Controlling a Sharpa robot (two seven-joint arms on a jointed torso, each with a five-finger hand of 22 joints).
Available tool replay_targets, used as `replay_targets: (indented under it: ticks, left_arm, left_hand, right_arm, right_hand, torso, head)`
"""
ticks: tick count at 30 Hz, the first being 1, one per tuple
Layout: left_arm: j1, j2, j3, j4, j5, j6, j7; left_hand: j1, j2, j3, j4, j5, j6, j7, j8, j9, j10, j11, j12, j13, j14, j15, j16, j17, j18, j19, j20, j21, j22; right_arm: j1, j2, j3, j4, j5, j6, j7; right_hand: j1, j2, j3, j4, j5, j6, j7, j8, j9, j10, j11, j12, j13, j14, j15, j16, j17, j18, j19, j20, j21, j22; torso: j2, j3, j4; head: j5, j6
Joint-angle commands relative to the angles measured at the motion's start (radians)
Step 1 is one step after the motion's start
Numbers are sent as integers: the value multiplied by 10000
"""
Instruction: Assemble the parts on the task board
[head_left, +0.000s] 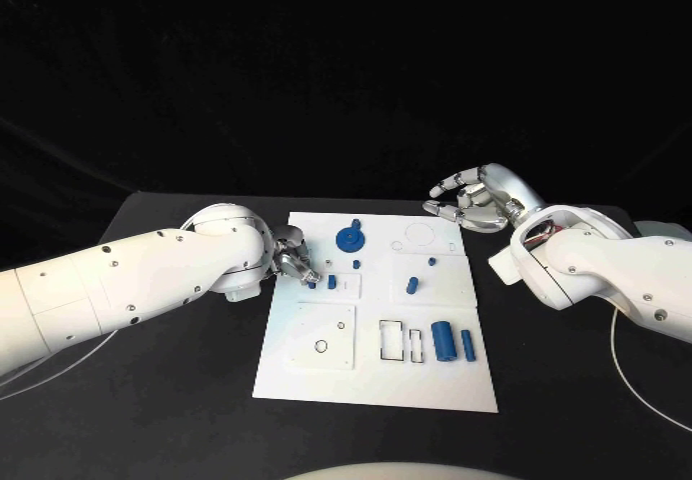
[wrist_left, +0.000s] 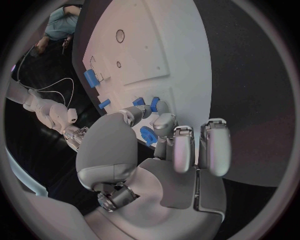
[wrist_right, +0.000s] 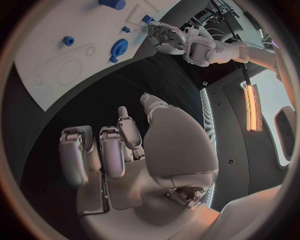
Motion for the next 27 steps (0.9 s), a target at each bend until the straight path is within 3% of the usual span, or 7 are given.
replay_targets:
  ticks: [1,16,23,27]
  left_arm:
    - [-17,20,-12,-14,65,216,-4]
    - [-20,6,-3,-14,22,12,0]
    - [-26,-42,43,71,114,-286,22]
    - [-27,-83,61,121,265,-478,40]
  left_hand:
    - [-142,14,-249,117,-27,17,53,-50,-2,-23,-55,-7,21,1040,-43,36,2635,-115,275,-89,52,769]
    - [-199,41,-646,379,-21,55,53,-76,6,-19,-55,10,37,1040,-43,36,2635,-121,290,-90,68,806]
    - [-414,48,-1336,922,-23,101,69,-113,20,-14,-41,29,58,1040,-32,36,2635,-125,299,-85,72,826]
    - [-647,109,-1743,1017,-30,115,81,-144,22,-16,-30,35,65,1040,-26,36,2635,-119,289,-83,55,804]
  right_arm:
    - [-5,-4,1,11,-23,-32,126]
    - [-5,-6,1,-2,-17,-92,148]
    - [-8,5,1,-21,-21,-112,165]
    - [-13,8,1,-27,-31,-121,171]
  right_hand:
    - [-95,2,29,-5,20,-51,9,66,11,-72,28,-46,-18,799,-65,-70,1768,77,748,-54,-49,2298]
    - [-147,-1,15,2,20,-61,10,72,10,-83,29,-56,-27,786,-64,-96,1730,98,709,-54,-129,2251]
    - [-196,3,5,7,19,-67,10,77,10,-93,30,-66,-37,779,-64,-112,1707,103,698,-55,-152,2237]
    - [-207,5,2,8,20,-69,10,78,10,-99,30,-73,-44,779,-65,-112,1708,110,684,-55,-180,2221]
  torso:
    - [1,3,0]
    - [3,0,-5]
    - [7,-12,-11]
    - [8,-4,-16]
  head:
    - [-15,9]
    - [-19,38]
    - [-33,52]
    - [-32,52]
